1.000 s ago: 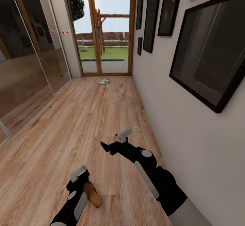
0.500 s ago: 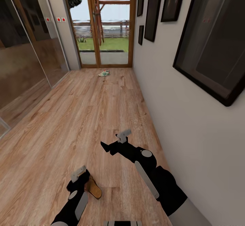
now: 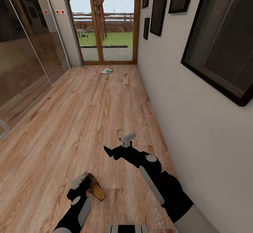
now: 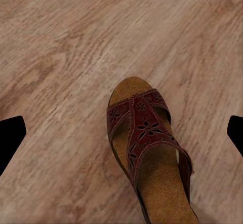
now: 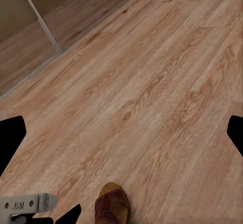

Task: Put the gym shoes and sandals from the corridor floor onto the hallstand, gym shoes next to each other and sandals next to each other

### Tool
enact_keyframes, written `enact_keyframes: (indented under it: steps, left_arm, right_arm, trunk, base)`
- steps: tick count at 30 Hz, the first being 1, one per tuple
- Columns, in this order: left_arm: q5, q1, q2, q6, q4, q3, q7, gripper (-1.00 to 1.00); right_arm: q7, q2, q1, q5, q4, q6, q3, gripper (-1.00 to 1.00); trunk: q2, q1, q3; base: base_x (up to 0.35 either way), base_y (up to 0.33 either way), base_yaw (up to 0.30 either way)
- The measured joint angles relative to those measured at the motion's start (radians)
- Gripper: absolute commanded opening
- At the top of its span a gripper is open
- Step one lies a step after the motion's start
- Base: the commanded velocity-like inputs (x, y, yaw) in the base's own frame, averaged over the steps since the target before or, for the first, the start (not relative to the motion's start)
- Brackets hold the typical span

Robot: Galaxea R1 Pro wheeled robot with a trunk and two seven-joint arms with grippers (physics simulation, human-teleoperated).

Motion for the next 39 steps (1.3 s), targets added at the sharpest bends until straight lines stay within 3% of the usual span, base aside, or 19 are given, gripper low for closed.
enact_keyframes:
  steps: [18, 33, 39]
  left_arm:
    - [0.000, 0.000, 0.000, 0.000, 0.004, 0.000, 0.001, 1.00]
    - [0.000, -0.002, 0.000, 0.000, 0.004, -0.005, -0.005, 1.00]
    - [0.000, -0.001, 0.000, 0.001, 0.004, -0.010, -0.007, 1.00]
  right_arm:
    - [0.000, 0.000, 0.000, 0.000, -0.001, 0.000, 0.000, 1.00]
    - [0.000, 0.000, 0.000, -0.001, -0.001, 0.000, -0.001, 1.00]
    - [0.000, 0.000, 0.000, -0.001, -0.001, 0.000, -0.001, 1.00]
  trunk:
    - [0.000, 0.000, 0.000]
    - [-0.003, 0.007, -0.072]
    - [-0.004, 0.007, -0.075]
  base:
    - [0.000, 0.000, -0.056]
    - [0.000, 0.000, 0.000]
    - [0.000, 0.000, -0.026]
